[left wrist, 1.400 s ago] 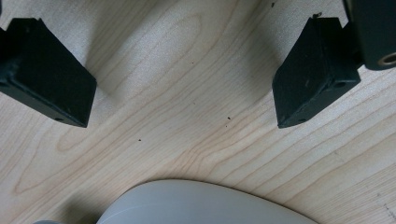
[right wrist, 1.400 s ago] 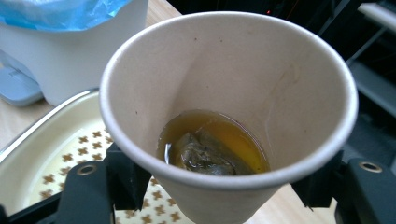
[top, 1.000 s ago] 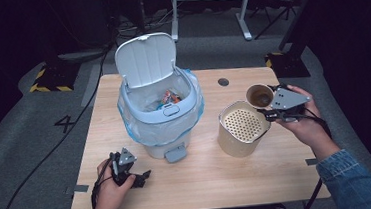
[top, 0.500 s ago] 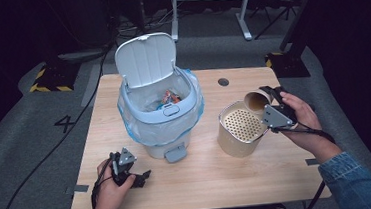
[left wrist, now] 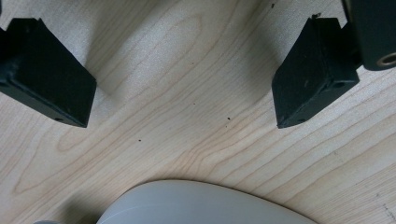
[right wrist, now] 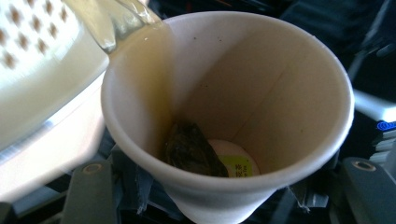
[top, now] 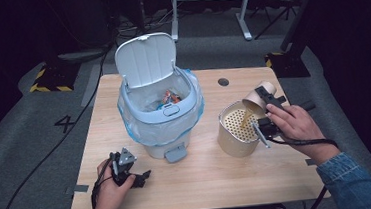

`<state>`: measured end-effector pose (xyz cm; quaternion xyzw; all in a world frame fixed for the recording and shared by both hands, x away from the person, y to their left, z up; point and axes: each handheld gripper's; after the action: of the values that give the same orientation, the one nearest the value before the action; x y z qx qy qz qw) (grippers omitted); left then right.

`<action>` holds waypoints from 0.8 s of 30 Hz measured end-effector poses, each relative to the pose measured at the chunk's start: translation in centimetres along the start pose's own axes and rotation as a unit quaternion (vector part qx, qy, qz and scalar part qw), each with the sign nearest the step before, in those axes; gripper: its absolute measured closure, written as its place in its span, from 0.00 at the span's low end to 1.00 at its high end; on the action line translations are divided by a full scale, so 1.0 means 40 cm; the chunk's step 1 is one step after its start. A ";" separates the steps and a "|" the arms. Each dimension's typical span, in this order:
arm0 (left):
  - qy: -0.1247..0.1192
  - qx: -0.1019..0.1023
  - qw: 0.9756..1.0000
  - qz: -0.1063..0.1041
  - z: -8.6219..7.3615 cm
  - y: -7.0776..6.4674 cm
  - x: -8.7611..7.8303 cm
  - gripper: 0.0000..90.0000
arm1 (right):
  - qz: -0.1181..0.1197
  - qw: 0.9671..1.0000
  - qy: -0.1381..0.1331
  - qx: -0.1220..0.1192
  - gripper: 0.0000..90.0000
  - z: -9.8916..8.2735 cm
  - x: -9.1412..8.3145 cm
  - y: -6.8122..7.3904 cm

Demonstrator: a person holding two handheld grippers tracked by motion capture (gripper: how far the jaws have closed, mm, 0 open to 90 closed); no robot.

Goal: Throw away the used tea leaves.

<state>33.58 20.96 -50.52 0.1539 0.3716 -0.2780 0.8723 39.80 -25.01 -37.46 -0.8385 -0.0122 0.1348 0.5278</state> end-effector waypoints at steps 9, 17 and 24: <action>-0.001 0.000 1.000 0.000 0.000 0.000 0.000 0.08 | -0.097 0.979 0.078 -0.160 0.39 0.037 -0.007 0.032; 0.000 0.000 1.000 0.000 0.000 0.000 0.000 0.08 | -0.118 0.961 0.094 -0.231 0.39 0.045 -0.012 0.040; 0.000 0.000 1.000 0.000 0.000 0.000 0.000 0.08 | -0.120 0.960 0.097 -0.235 0.39 0.039 -0.014 0.035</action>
<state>33.58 20.96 -50.52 0.1539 0.3715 -0.2780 0.8723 38.71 -24.34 -39.20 -0.9405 -0.0925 -0.0179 0.3265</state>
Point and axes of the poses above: each handheld gripper's, and its own axes: x roughly forward along the jaws, z roughly out of its top, y roughly to its left, and after that the axes turned 6 degrees about z, right-handed
